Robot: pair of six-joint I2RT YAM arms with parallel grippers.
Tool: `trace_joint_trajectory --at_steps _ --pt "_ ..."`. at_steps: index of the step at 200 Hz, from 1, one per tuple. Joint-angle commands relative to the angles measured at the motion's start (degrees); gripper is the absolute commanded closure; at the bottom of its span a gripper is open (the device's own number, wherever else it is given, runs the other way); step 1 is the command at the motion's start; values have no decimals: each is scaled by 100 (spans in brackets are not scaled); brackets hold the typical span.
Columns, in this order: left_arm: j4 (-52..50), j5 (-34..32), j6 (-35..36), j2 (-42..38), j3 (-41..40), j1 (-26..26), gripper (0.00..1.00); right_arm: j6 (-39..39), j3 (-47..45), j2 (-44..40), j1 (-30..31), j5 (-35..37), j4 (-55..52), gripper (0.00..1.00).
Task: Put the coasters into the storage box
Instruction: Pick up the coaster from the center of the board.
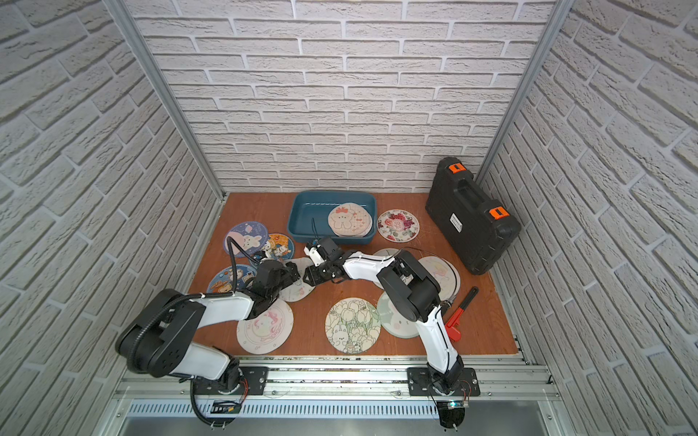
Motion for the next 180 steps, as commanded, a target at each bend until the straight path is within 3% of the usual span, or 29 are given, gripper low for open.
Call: trace_joint_trajectory --at_steps 1,43,116,180 --pt "-371 475 -110 188 -81 -48 2 112 -39 261 122 -113 -273 60" --pt "-423 476 -90 171 -81 -48 2 115 -49 235 125 -107 -251 94" --pt "-493 586 260 -164 -83 -58 2 -300 -189 -506 118 417 -647 94" --pt "-861 619 741 -1040 -79 -83 2 -745 -115 -1460 94 915 -1028 94"
